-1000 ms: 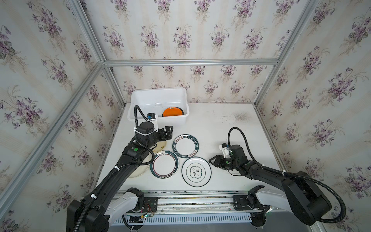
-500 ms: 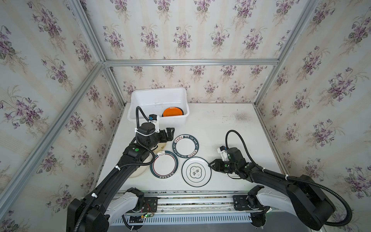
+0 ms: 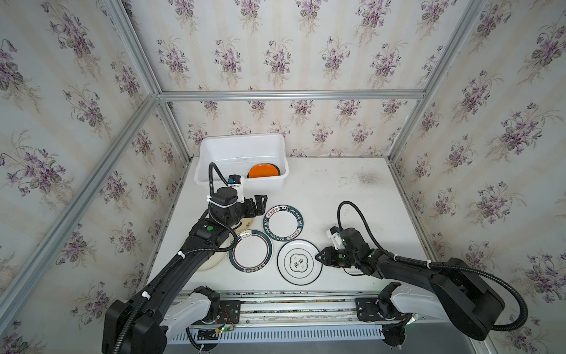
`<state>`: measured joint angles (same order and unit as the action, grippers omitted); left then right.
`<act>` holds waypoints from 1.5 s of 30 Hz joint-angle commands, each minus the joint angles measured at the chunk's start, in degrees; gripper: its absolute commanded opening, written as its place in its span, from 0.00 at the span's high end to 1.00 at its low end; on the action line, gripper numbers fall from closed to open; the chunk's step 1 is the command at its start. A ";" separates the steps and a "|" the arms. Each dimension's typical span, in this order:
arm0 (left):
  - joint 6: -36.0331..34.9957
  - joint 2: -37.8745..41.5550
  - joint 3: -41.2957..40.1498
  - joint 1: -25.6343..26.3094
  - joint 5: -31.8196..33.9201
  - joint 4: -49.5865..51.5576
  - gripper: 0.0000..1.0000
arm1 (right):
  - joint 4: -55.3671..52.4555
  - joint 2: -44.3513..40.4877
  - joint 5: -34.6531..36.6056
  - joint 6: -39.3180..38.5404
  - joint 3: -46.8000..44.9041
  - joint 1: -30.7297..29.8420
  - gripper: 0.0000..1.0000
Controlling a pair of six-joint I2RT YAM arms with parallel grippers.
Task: Place the plates into the plastic bin on the countertop
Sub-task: Pick up the plate from the bottom-center of the table.
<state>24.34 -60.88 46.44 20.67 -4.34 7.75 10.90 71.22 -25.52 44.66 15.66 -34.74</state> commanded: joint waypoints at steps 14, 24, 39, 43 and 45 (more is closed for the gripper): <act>-1.17 -0.30 -0.12 0.08 -0.18 -2.03 0.00 | 1.04 2.96 3.57 3.32 0.51 -2.61 0.98; -1.08 -0.38 -0.20 0.25 -1.26 -2.80 0.00 | -6.22 -4.42 8.69 3.32 0.25 -2.61 1.00; -1.04 -0.19 -1.03 0.34 -2.07 -4.06 0.00 | -18.11 -18.60 19.25 5.61 -1.97 -2.61 1.00; -0.36 -0.37 -1.17 0.34 -1.68 -4.06 0.00 | -21.64 -22.17 22.26 5.85 -1.51 -2.61 1.00; -0.18 -0.29 -1.17 0.34 -1.73 -4.06 0.00 | -22.27 -23.49 22.91 5.78 -1.42 -2.61 1.00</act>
<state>23.68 -61.19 45.32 21.04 -5.87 5.52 -4.97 48.80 -8.21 51.22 13.85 -37.36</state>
